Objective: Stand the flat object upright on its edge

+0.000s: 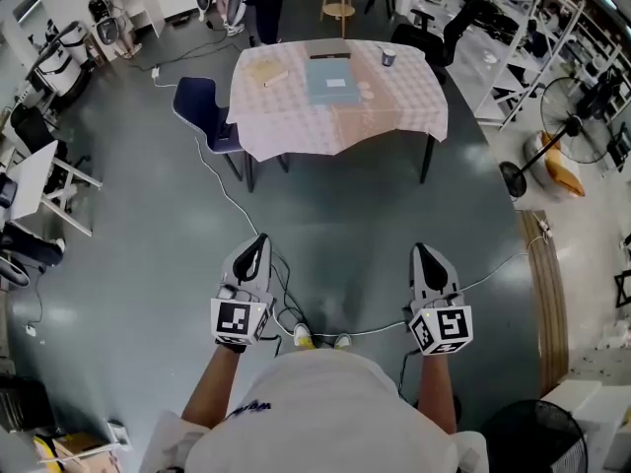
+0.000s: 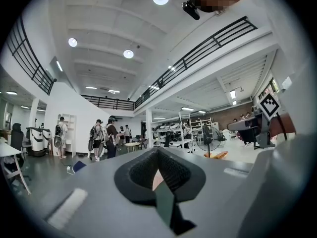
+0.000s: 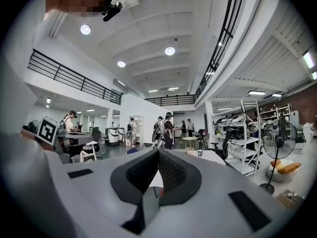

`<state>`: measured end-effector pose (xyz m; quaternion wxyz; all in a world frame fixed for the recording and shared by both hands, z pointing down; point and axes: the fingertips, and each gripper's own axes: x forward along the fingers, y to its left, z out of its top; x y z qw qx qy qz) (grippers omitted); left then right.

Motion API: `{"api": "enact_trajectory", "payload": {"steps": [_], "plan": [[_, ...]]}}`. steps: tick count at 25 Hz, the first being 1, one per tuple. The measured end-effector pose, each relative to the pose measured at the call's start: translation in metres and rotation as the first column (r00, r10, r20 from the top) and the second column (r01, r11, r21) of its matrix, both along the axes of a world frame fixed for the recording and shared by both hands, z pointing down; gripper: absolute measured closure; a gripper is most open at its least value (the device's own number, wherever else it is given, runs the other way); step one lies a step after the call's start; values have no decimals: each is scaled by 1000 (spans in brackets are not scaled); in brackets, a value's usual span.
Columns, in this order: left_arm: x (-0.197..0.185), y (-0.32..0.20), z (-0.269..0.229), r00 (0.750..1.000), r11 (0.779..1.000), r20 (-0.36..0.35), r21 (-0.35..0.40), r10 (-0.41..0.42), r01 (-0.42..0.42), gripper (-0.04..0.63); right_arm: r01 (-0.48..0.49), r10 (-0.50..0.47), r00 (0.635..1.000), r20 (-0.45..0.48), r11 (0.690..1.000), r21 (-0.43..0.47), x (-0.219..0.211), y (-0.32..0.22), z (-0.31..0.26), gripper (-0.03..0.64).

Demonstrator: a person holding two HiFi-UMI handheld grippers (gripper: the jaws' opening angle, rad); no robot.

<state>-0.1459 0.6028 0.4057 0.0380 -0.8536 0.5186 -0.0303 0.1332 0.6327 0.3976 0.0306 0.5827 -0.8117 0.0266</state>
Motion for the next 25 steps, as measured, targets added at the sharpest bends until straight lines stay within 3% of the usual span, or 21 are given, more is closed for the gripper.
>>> {"api": "enact_trajectory", "payload": {"steps": [9, 13, 22, 25], "plan": [[-3, -2, 3, 1000, 1000, 4, -8, 1, -1, 580, -11, 11, 1000, -6, 1000, 8, -4, -3, 1, 611], [-9, -3, 4, 1000, 1000, 5, -16, 1, -1, 542, -24, 24, 1000, -1, 1000, 13, -5, -3, -1, 562], [-37, -10, 4, 1000, 1000, -27, -13, -3, 2, 390, -30, 30, 999, 35, 1000, -6, -28, -15, 5, 401], [-51, -14, 5, 999, 1000, -31, -14, 8, -8, 290, -7, 10, 997, 71, 999, -34, -46, -15, 10, 358]]}}
